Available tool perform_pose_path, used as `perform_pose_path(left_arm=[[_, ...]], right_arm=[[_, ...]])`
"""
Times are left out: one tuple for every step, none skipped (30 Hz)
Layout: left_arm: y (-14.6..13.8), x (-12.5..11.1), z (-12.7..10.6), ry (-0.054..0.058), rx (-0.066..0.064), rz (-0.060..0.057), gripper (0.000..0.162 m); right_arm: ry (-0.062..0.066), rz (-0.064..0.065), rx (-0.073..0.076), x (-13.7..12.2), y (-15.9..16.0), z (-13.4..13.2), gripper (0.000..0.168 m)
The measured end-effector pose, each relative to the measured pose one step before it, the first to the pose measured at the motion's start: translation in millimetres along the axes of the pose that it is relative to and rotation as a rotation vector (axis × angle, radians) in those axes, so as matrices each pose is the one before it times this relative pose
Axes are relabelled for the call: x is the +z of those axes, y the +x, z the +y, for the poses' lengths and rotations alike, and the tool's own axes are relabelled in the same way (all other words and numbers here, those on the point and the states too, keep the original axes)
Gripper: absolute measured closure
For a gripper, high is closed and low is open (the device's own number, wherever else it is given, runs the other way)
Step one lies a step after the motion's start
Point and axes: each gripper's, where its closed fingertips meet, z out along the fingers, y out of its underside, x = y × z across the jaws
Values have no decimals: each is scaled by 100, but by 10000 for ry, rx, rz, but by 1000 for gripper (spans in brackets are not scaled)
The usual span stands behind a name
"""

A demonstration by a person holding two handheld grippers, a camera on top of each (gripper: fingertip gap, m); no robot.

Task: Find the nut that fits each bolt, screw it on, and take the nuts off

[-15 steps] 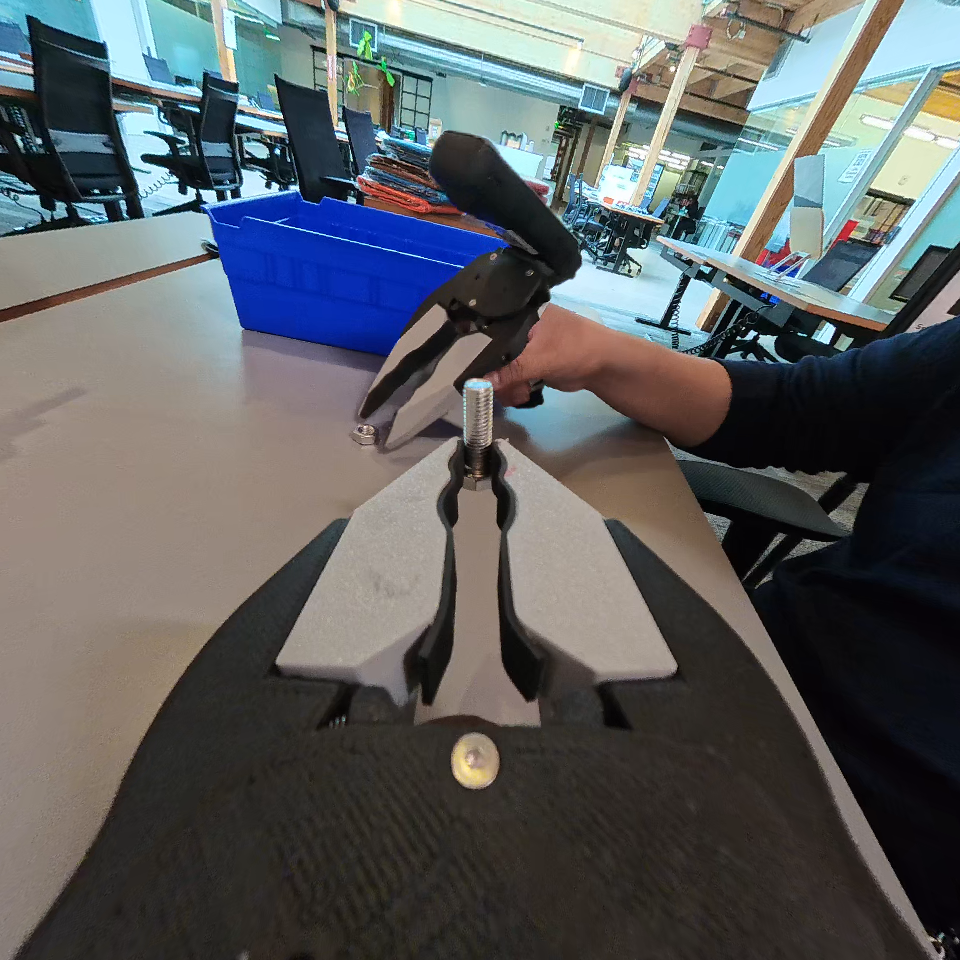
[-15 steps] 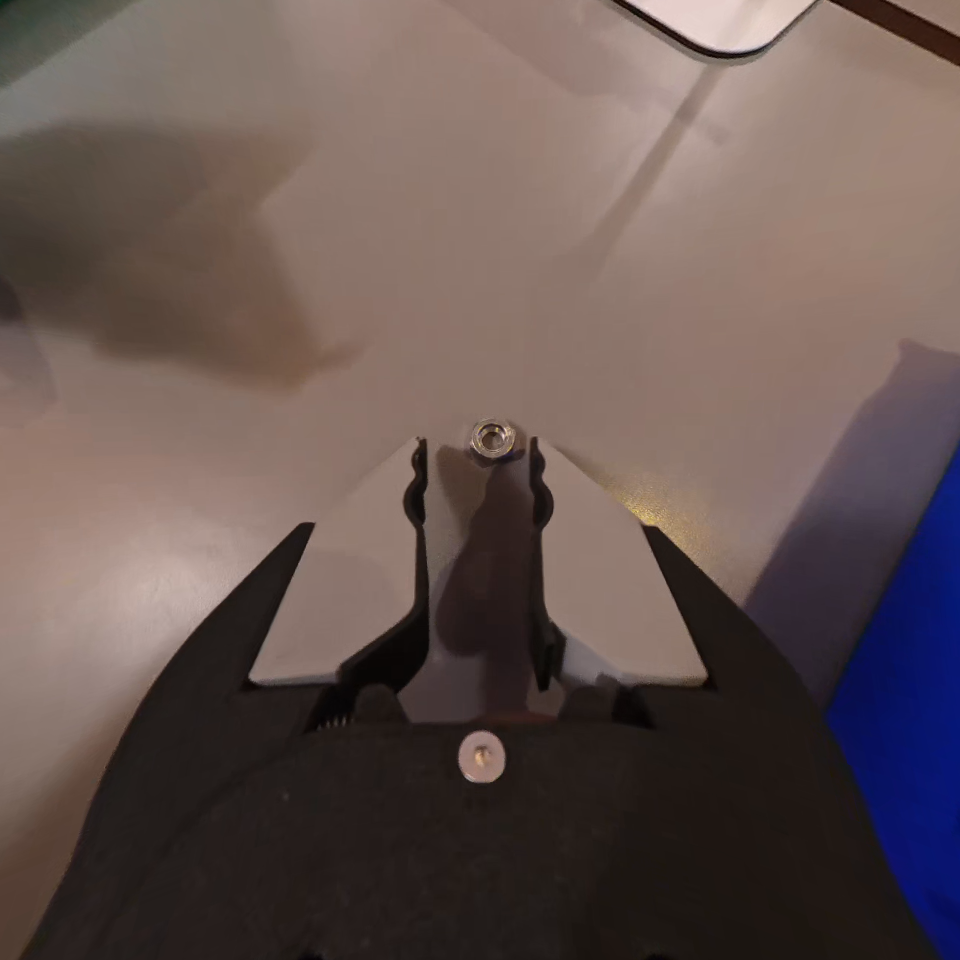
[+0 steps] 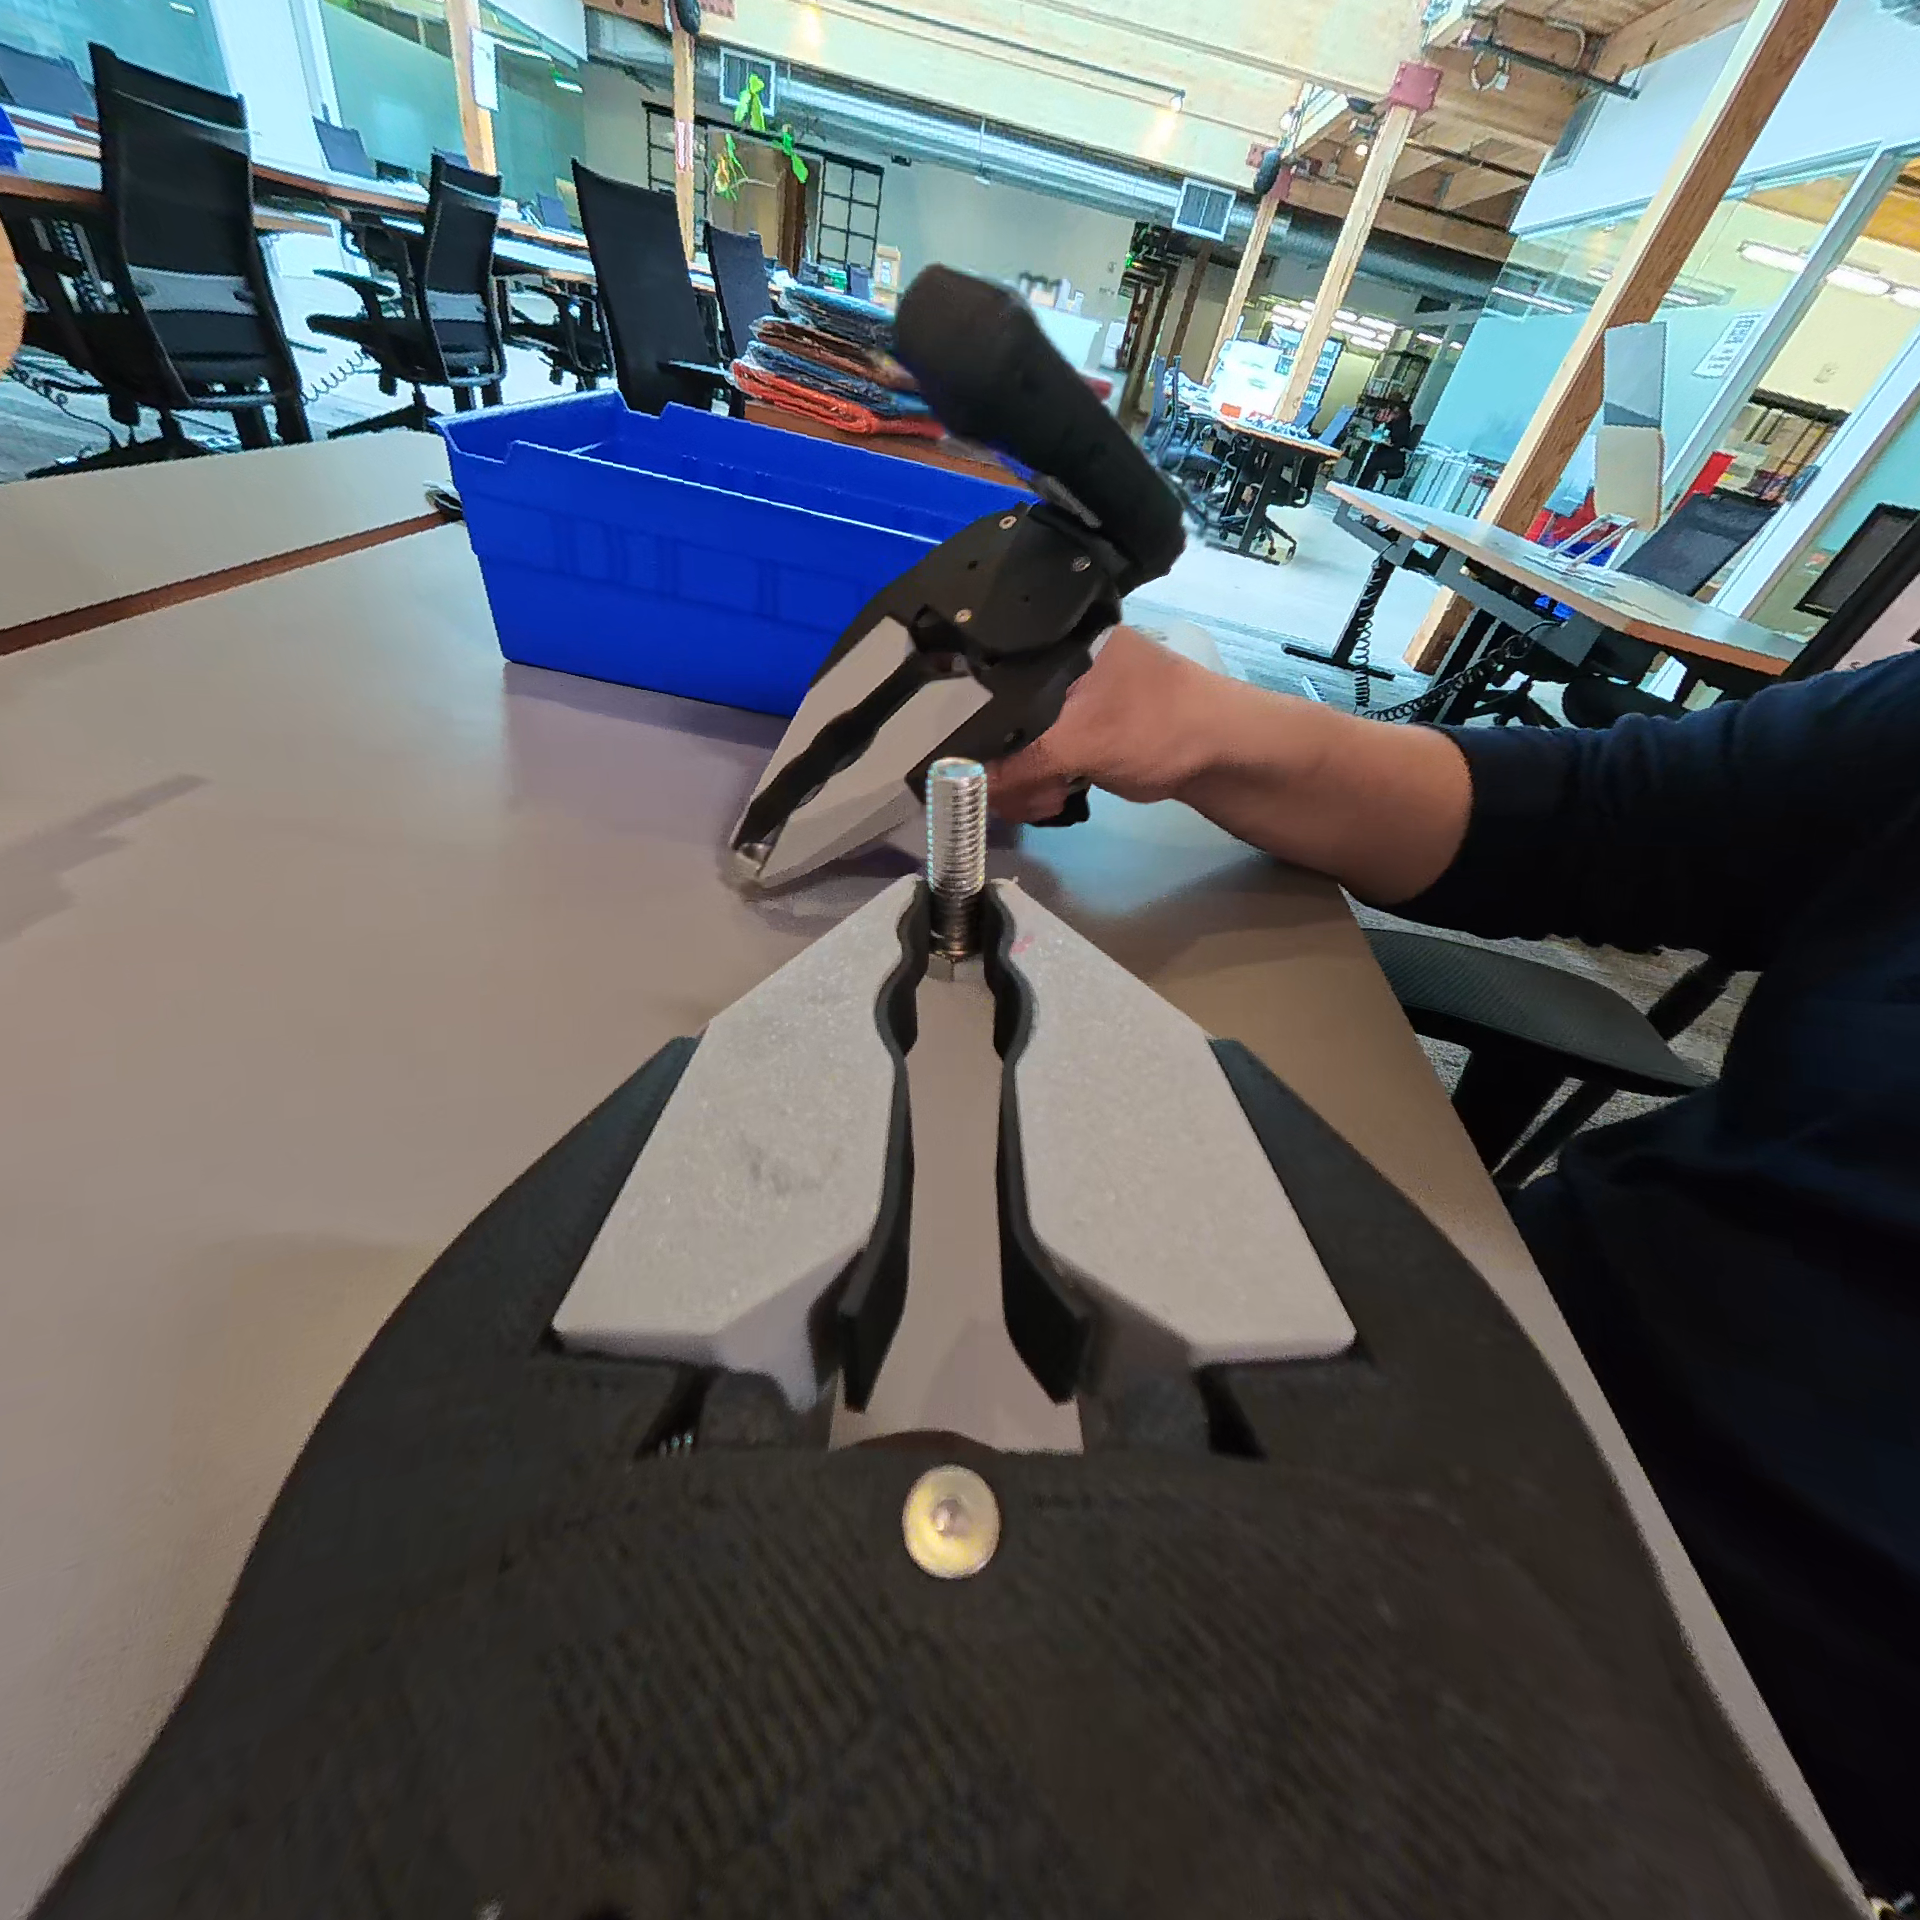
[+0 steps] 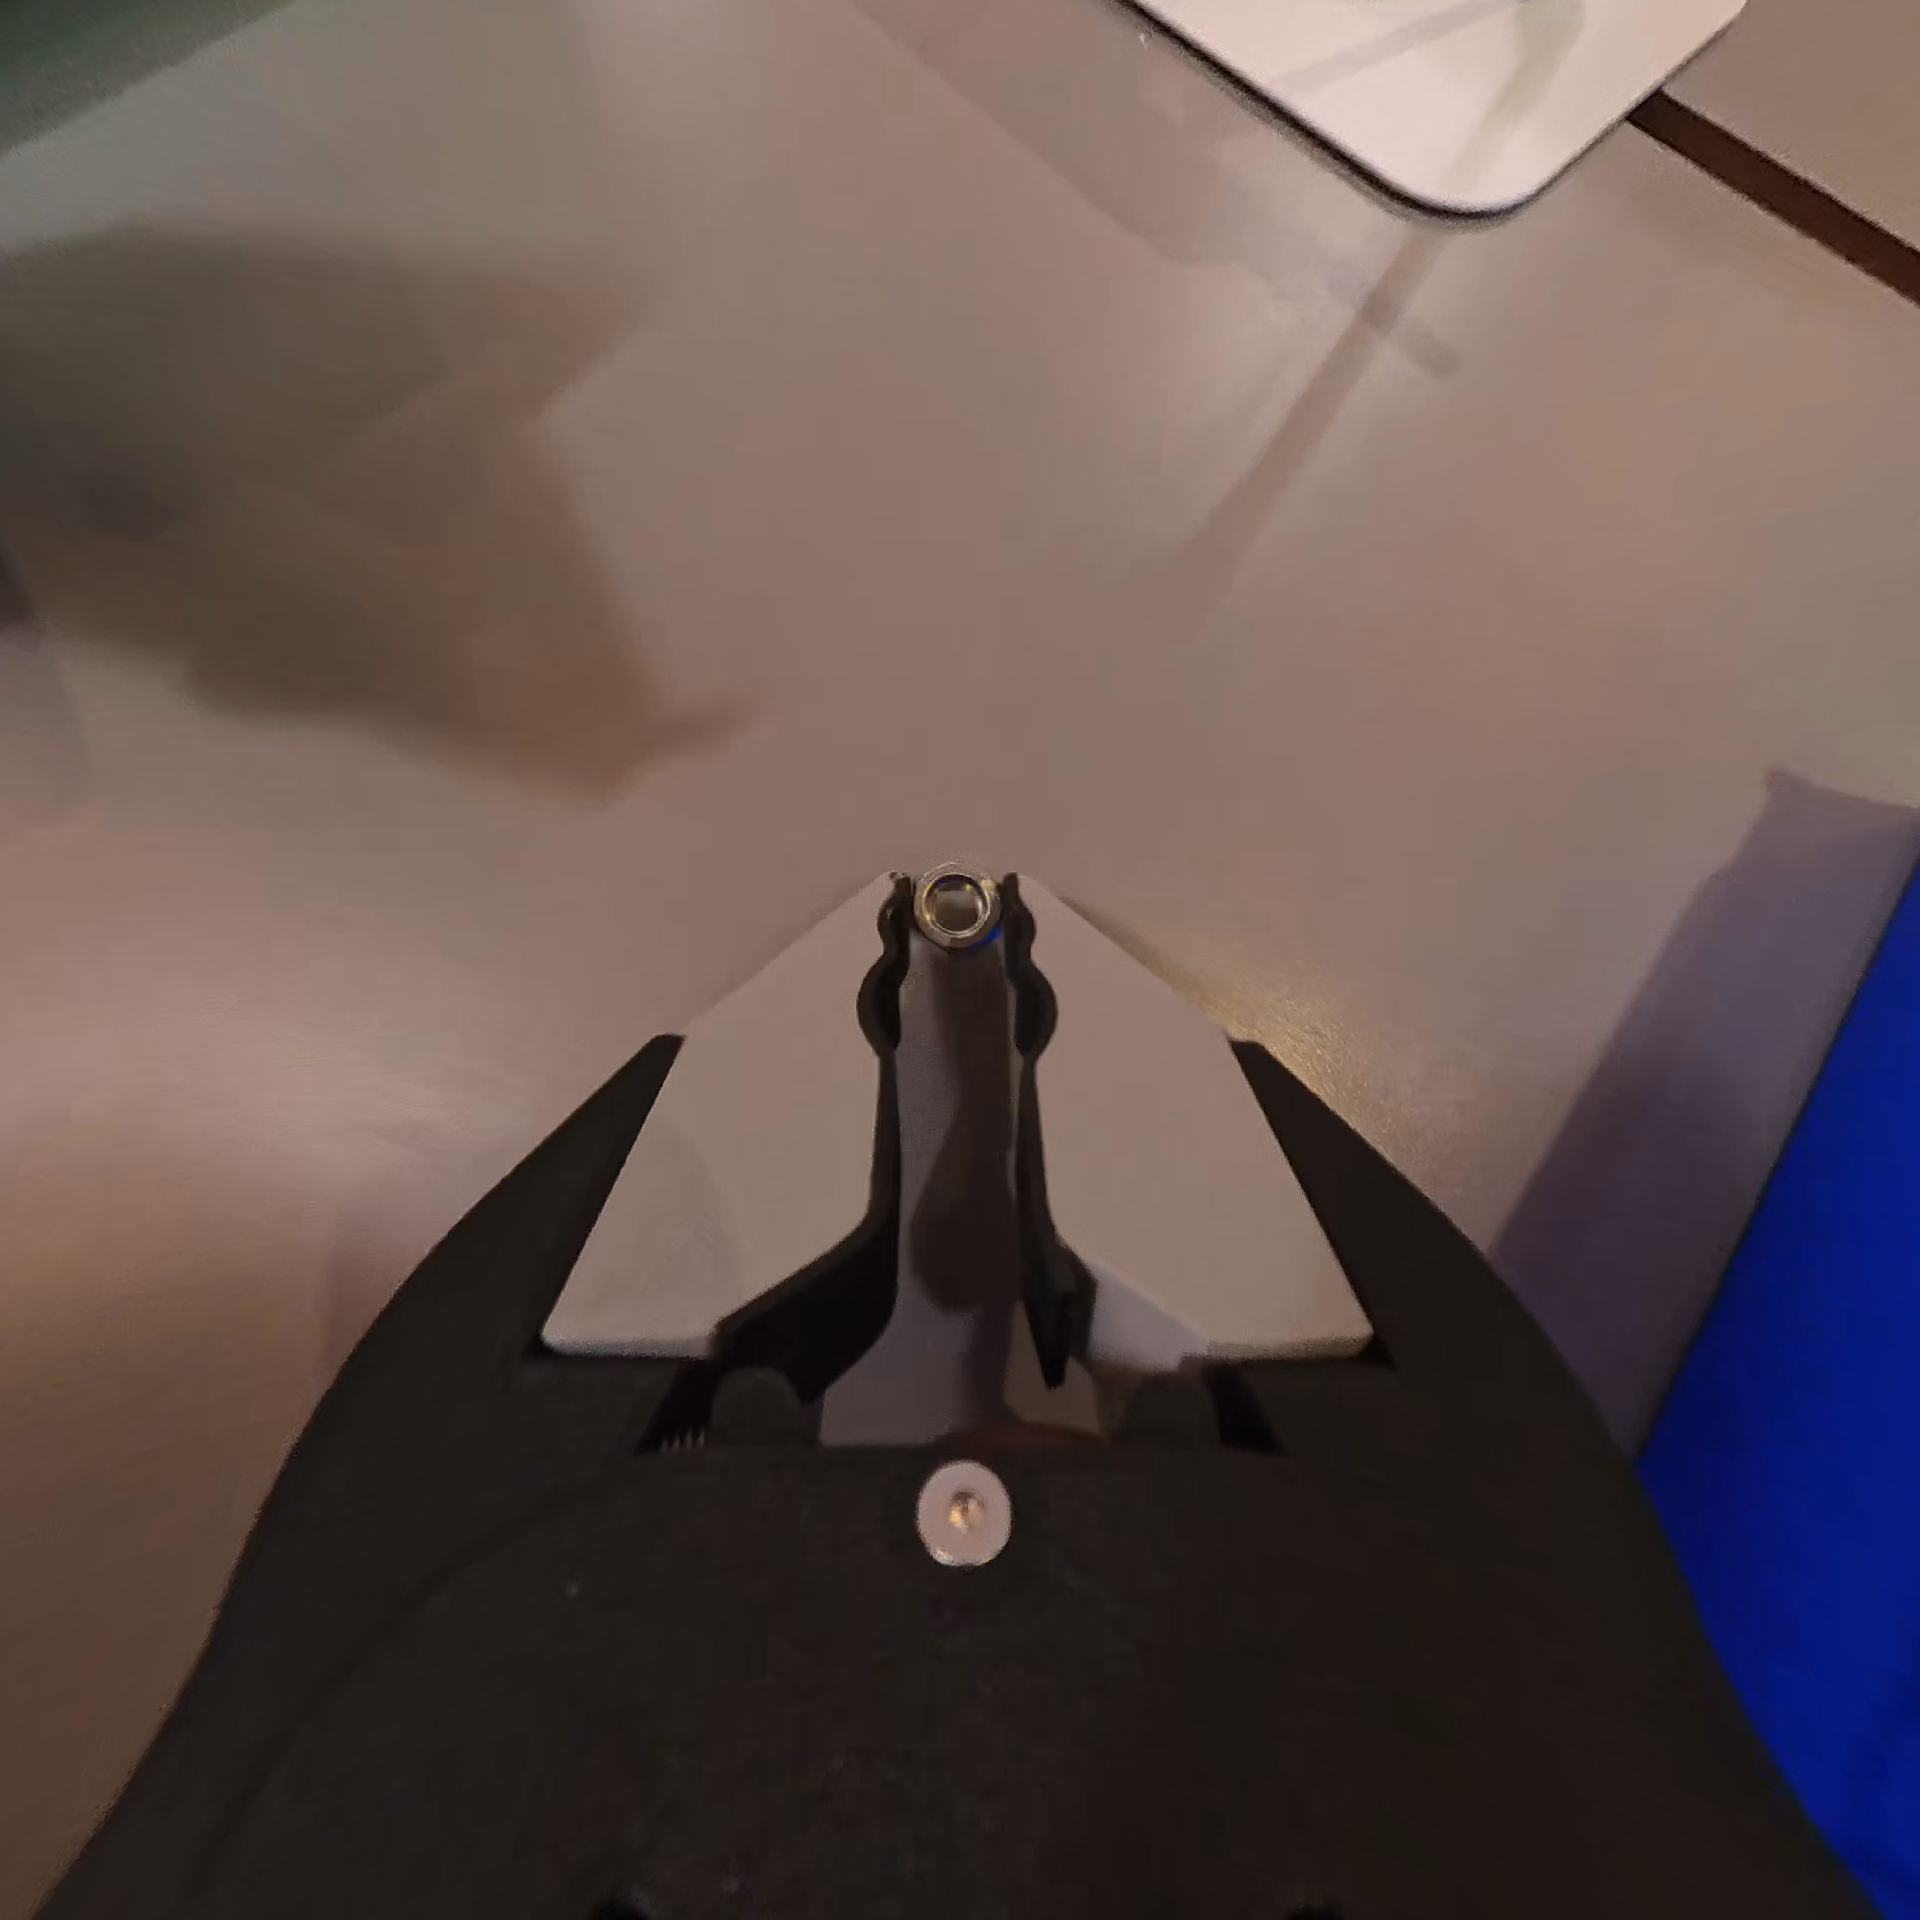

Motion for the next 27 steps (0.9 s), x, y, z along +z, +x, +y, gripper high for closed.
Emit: perform_pose_path(left_arm=[[-19, -42, -45, 16, 16, -16, 155], [-37, -36, -39, 10, 24, -22, 155], [-22, -28, -16, 6, 14, -11, 155], [4, -23, -5, 3, -4, 9, 155], [-24, -15, 17, -3, -14, 5, 155], [-49, 5, 40, -12, -7, -17, 155], [-52, -5, 53, -19, 4, -22, 155], [-49, 6, 56, -24, 0, -11, 155], [-57, 7, 55, -24, -5, -18, 155], [-65, 12, 40, -19, -1, -30, 155], [-60, 13, 67, -33, -2, -23, 155], [-67, 11, 58, -39, 2, -36, 155], [-57, 6, 54, -26, 6, -37, 155], [-15, 10, 13, -12, -4, -8, 155], [-14, -9, 0, -2, -11, -2, 155], [-8, -2, -16, 3, -5, -3, 155], [7, -10, -8, 0, -2, 0, 155], [-7, -5, -10, -1, -7, -3, 155], [-26, -6, -5, 2, -10, -11, 155], [-25, -2, 15, -7, -16, -9, 155], [-22, -2, 23, -15, -24, -2, 155], [-39, -6, 16, -9, -21, -15, 155], [-40, -11, 17, -7, -13, -20, 155], [-22, -1, 22, -11, -9, -10, 155], [-19, -12, 20, -9, -8, -3, 155], [-21, 4, 1, -3, -7, -10, 155], [-8, -3, 5, -4, -4, -7, 155]], right_arm=[[195, -194, 24, -383, -343, -474, 154], [183, -216, 12, -384, -404, -523, 154], [192, -306, -26, -369, -593, -577, 154], [163, -321, -4, -345, -668, -586, 154], [139, -246, -2, -318, -605, -593, 154], [163, -235, -67, -297, -637, -660, 154], [146, -231, -97, -284, -668, -649, 154], [98, -159, -90, -245, -553, -594, 154], [93, -160, -111, -220, -566, -592, 154], [108, -204, -107, -213, -631, -599, 154], [100, -218, -90, -191, -648, -581, 154], [94, -198, -71, -181, -593, -558, 154], [96, -197, -56, -164, -572, -548, 154], [90, -183, -41, -153, -523, -514, 154], [92, -143, -48, -143, -442, -474, 154], [101, -132, -53, -139, -390, -464, 154], [114, -128, -35, -142, -351, -432, 154], [105, -114, -14, -124, -286, -382, 154], [89, -63, 0, -112, -155, -310, 154], [76, -27, -10, -95, -79, -250, 154], [66, -23, -7, -71, -58, -187, 154], [75, -20, 1, -57, -40, -161, 154], [58, -14, 12, -55, -37, -112, 154], [32, -22, 14, -48, -54, -88, 154], [15, -52, 3, -54, -120, -75, 154], [36, -48, -1, -64, -122, -135, 154], [47, -48, -5, -81, -142, -181, 154]])
